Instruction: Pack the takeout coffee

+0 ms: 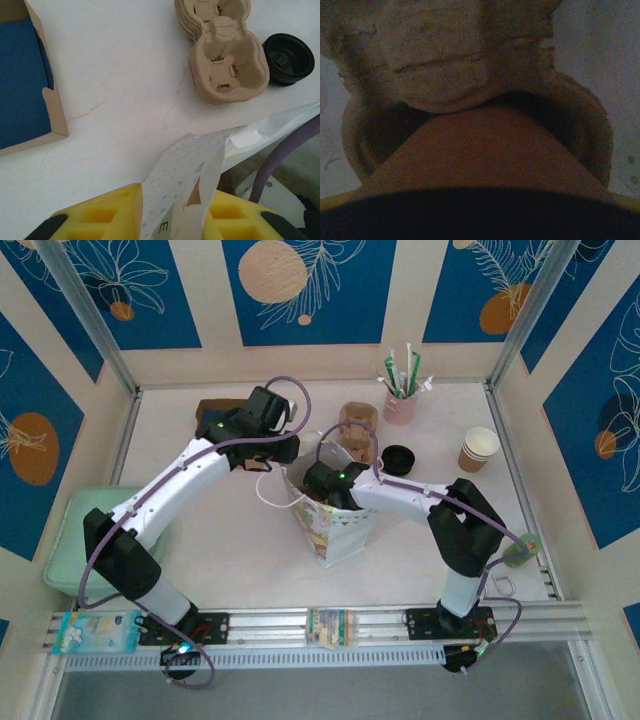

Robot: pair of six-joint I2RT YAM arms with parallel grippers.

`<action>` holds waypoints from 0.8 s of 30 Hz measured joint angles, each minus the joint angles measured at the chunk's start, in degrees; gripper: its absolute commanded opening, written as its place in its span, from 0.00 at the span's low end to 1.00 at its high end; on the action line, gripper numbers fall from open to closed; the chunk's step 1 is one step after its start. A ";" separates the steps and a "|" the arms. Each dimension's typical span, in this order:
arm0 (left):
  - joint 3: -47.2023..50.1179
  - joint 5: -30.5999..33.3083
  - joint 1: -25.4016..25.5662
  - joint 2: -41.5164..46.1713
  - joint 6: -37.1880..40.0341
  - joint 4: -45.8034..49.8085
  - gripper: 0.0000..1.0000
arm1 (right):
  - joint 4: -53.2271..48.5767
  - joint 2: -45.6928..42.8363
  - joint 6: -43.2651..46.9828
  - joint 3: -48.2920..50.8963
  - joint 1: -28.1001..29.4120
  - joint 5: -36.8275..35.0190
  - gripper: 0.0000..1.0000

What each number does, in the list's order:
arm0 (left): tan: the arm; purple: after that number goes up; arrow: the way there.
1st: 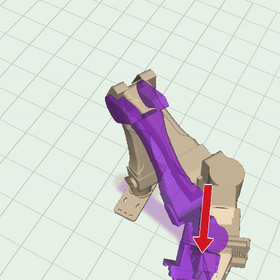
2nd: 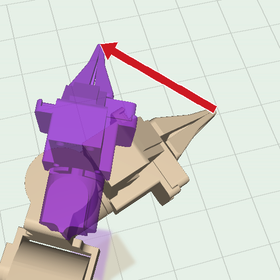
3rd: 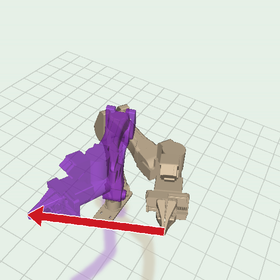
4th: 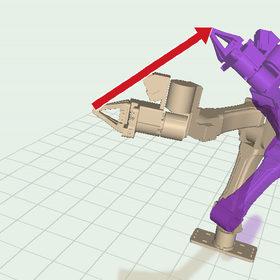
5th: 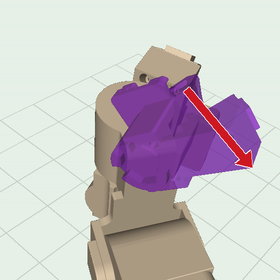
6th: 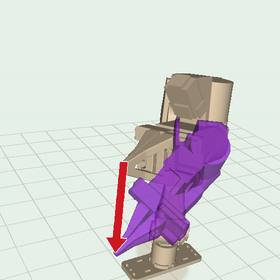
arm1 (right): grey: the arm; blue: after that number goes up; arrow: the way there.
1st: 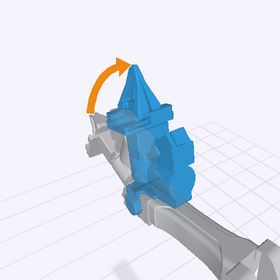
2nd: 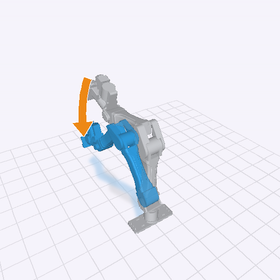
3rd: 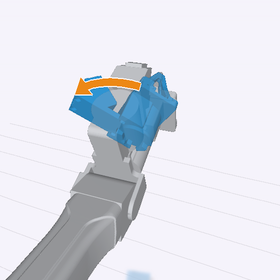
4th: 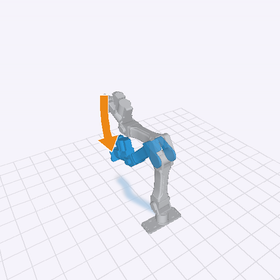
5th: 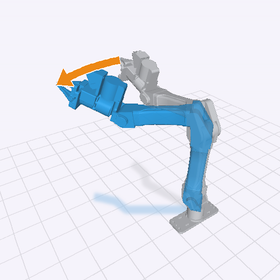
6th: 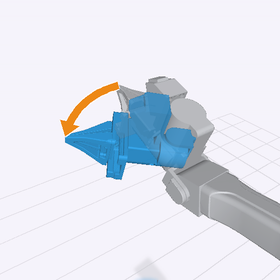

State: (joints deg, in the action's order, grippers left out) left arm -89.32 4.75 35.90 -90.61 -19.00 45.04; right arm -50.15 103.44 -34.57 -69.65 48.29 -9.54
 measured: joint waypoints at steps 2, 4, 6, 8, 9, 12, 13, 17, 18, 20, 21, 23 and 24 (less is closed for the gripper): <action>0.00 0.00 0.00 0.00 0.02 0.00 0.30 | -0.02 0.00 0.00 -0.04 0.00 0.00 0.68; 0.00 0.02 0.00 0.00 0.02 0.00 0.30 | -0.04 0.00 0.00 -0.07 0.00 0.00 0.74; 0.00 0.02 0.00 0.00 0.04 0.00 0.30 | -0.09 0.02 0.00 -0.11 0.02 -0.02 0.80; 0.00 0.02 0.00 0.00 0.04 0.02 0.31 | -0.17 0.09 0.00 -0.15 0.07 -0.04 0.85; 0.00 0.02 0.00 0.00 0.04 0.02 0.31 | -0.31 0.20 0.00 -0.31 0.07 -0.04 0.87; 0.00 0.02 0.00 0.00 0.04 0.00 0.31 | -0.48 0.35 -0.20 -0.52 0.11 -0.13 1.00; 0.00 0.02 0.00 0.00 0.04 0.00 0.31 | -0.39 0.46 -0.35 -0.59 0.11 -0.11 0.99; 0.00 0.00 0.00 0.00 0.04 0.02 0.31 | -0.42 0.66 -0.48 -0.81 0.39 -0.35 0.99; 0.00 0.00 0.00 0.00 0.04 0.02 0.31 | -0.42 0.66 -0.48 -0.81 0.39 -0.35 0.99; 0.00 0.00 0.00 0.00 0.04 0.02 0.31 | -0.44 0.66 -0.48 -0.83 0.39 -0.35 0.99; 0.00 0.00 0.00 0.00 0.04 0.02 0.31 | -0.46 0.66 -0.50 -0.85 0.42 -0.35 0.99; 0.00 0.00 0.00 0.00 0.04 0.04 0.31 | -0.46 0.66 -0.57 -0.85 0.48 -0.48 0.99; 0.00 0.00 0.00 0.00 0.04 0.04 0.31 | -0.46 0.66 -0.59 -0.87 0.50 -0.50 0.99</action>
State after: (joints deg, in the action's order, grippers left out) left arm -89.32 4.75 35.90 -90.61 -18.96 45.08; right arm -50.61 104.09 -35.16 -70.52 48.80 -10.04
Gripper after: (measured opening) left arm 0.309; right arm 0.989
